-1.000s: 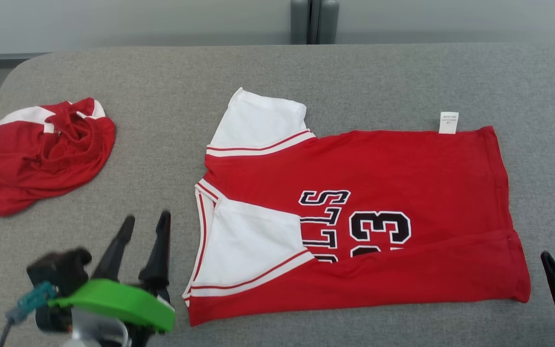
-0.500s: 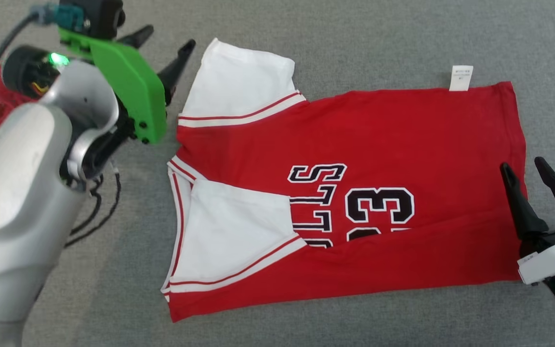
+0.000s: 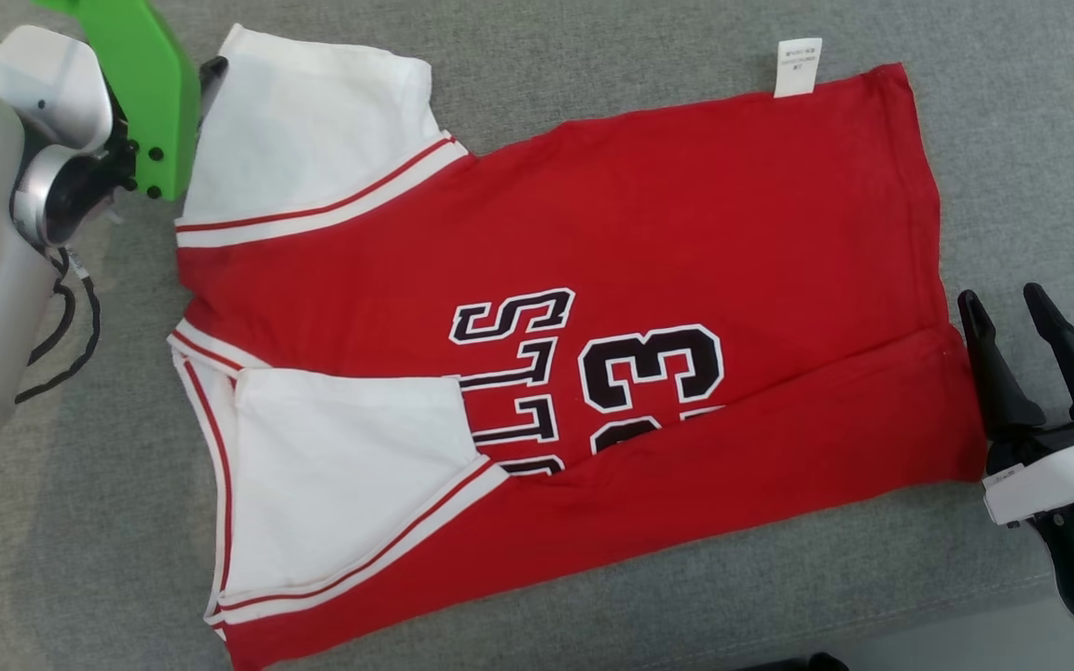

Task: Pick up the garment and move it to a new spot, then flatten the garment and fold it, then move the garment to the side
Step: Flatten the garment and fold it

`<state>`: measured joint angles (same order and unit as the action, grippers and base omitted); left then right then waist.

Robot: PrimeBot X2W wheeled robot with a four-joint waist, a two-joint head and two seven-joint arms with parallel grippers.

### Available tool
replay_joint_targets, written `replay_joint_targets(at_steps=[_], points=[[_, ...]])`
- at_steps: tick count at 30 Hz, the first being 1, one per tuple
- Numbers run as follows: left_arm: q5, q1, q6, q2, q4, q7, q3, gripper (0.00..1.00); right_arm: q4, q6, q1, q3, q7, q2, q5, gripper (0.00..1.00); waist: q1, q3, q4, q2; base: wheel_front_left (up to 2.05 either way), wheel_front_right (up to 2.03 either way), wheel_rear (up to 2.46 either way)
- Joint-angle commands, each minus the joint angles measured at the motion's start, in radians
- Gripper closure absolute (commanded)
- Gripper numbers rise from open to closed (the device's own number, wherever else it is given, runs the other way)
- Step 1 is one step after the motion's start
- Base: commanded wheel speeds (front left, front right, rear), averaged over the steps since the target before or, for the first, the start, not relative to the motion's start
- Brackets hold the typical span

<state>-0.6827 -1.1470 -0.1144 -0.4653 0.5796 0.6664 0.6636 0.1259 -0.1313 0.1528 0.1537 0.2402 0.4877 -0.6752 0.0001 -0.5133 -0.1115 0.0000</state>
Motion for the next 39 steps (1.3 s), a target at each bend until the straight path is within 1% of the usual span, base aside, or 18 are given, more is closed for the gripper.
replay_joint_targets(at_steps=[1,7,15,16,17,18,19,21,28,31,33,34,36,39], points=[[-0.004,-0.023,-0.004,-0.011,0.007,-0.009,-0.001,0.00,0.004,0.001,0.019,0.004,0.009,-0.007,-0.005,0.00,-0.0001,-0.043,-0.042,0.0000,0.00,0.00,0.00],[-0.019,-0.042,-0.008,-0.025,0.042,-0.030,-0.003,0.00,0.023,0.001,0.029,0.019,0.020,-0.014,-0.009,0.00,-0.0001,-0.057,-0.051,0.0000,0.00,0.00,0.00],[0.000,-0.065,-0.012,-0.035,0.081,-0.048,0.020,0.00,0.044,0.001,0.052,0.030,0.026,-0.008,-0.009,0.00,-0.0001,-0.068,-0.064,0.0000,0.00,0.00,0.00],[-0.001,-0.067,-0.012,-0.035,0.086,-0.048,0.024,0.11,0.046,0.001,0.055,0.030,0.026,-0.009,-0.008,0.00,-0.0001,-0.068,-0.065,0.0000,0.00,0.00,0.00],[-0.005,-0.069,-0.013,-0.035,0.089,-0.049,0.026,0.44,0.047,0.001,0.056,0.030,0.026,-0.010,-0.008,0.00,-0.0001,-0.069,-0.066,0.0000,0.00,0.00,0.00],[-0.009,-0.072,-0.013,-0.035,0.091,-0.049,0.029,0.58,0.050,0.001,0.057,0.031,0.026,-0.011,-0.007,0.00,-0.0001,-0.070,-0.067,0.0000,0.00,0.00,0.00],[-0.011,-0.074,-0.014,-0.036,0.092,-0.048,0.031,0.71,0.051,0.001,0.058,0.031,0.026,-0.012,-0.006,0.00,-0.0001,-0.070,-0.068,0.0000,0.00,0.00,0.00],[-0.009,-0.078,-0.014,-0.041,0.093,-0.042,0.045,1.00,0.051,0.001,0.061,0.029,0.025,-0.015,-0.004,0.00,-0.0001,-0.071,-0.070,0.0000,0.00,0.00,0.00],[-0.026,-0.084,-0.016,-0.045,0.074,-0.087,0.076,1.00,0.042,0.001,0.080,0.030,0.026,-0.015,0.002,0.00,-0.0001,-0.068,-0.077,0.0000,0.00,0.00,0.00],[-0.048,-0.075,-0.016,-0.050,0.053,-0.112,0.102,1.00,0.032,0.001,0.106,0.052,0.026,-0.002,-0.005,0.00,-0.0001,-0.053,-0.073,0.0000,0.00,0.00,0.00],[-0.065,-0.069,-0.016,-0.052,0.034,-0.127,0.121,1.00,0.028,0.001,0.137,0.068,0.007,0.011,-0.017,0.00,-0.0001,-0.039,-0.067,0.0000,0.00,0.00,0.00],[-0.074,-0.068,-0.016,-0.055,0.025,-0.132,0.132,1.00,0.029,0.001,0.156,0.071,-0.009,0.016,-0.024,0.00,-0.0001,-0.032,-0.063,0.0000,0.00,0.00,0.00],[-0.096,-0.063,-0.016,-0.060,0.006,-0.137,0.153,1.00,0.055,0.001,0.204,0.066,-0.079,0.026,-0.016,0.00,-0.0001,-0.015,-0.055,0.0000,0.00,0.00,0.00],[-0.120,-0.061,-0.016,-0.067,-0.035,-0.133,0.194,1.00,0.091,0.000,0.313,0.073,-0.239,0.011,0.008,0.00,-0.0001,0.012,-0.040,0.0000,0.00,0.00,0.00]])
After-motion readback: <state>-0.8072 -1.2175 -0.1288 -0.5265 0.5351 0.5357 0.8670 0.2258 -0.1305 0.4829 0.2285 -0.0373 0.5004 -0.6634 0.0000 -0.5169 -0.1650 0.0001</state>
